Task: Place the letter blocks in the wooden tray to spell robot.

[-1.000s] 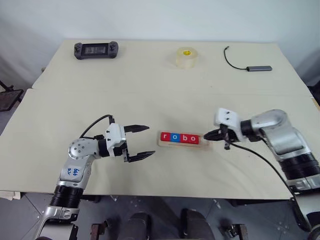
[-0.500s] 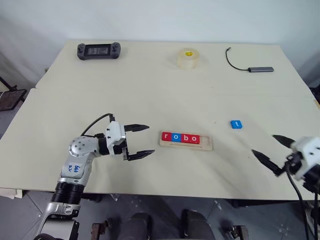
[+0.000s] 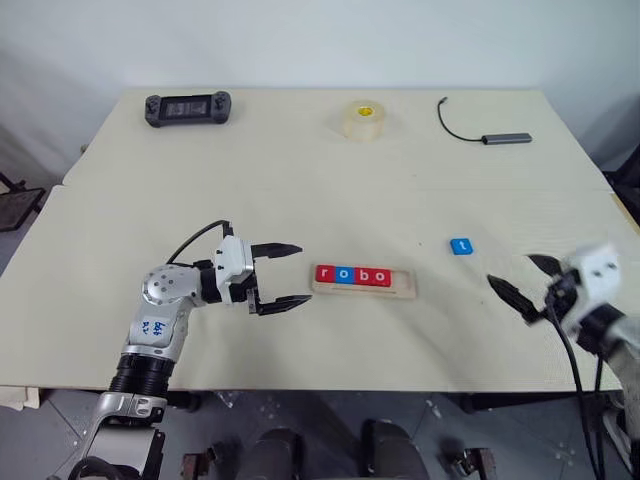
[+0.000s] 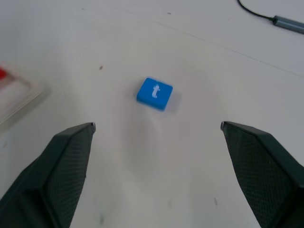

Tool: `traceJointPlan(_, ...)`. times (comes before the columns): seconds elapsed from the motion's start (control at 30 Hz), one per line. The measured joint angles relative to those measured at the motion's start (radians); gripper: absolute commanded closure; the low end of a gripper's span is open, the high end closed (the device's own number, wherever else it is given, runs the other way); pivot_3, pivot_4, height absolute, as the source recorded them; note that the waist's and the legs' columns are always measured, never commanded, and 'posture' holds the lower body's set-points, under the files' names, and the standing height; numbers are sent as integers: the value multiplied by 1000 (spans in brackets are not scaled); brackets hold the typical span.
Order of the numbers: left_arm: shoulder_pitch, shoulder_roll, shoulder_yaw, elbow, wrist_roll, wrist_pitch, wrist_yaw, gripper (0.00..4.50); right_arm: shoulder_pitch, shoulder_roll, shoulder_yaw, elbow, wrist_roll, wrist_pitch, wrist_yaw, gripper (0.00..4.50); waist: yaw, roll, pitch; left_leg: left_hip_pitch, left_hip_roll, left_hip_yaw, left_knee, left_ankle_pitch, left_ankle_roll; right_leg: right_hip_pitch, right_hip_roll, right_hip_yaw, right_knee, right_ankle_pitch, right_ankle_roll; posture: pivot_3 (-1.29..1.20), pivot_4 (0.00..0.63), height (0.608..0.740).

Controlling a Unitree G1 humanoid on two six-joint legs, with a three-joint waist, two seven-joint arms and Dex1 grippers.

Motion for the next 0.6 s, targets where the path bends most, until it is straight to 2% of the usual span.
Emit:
traceJointPlan(0.2, 30, -9, -5, -17, 1, -2, 13, 0, -287, 30, 118, 177, -15, 255, -160, 65, 2, 0, 0, -2, 0, -2, 0, 0, 0, 0, -1, -2, 0, 0, 0, 0, 150, 740)
traceJointPlan(0.47, 70, -11, -5, -73, 1, 6, 45, 0, -390, 90, 199, 327, -58, 301, -247, 65, -2, 0, 0, -3, -1, -1, -1, 0, 1, 0, -1, -4, -1, 0, 0, 0, 150, 740)
traceJointPlan(0.57, 70, -11, -6, -84, 1, 13, 48, 0, -400, 102, 202, 344, -69, 288, -271, 652, -3, 0, 0, -2, -1, -1, 0, 0, 1, 0, -1, -4, -1, 0, 0, 0, 150, 740)
traceJointPlan(0.6, 70, -11, -6, -84, 1, 15, 48, 0, -400, 108, 201, 348, -75, 277, -280, 997, -3, 0, 0, -2, -1, -1, 0, 0, 1, 0, -1, -4, -1, 0, 0, 0, 150, 740)
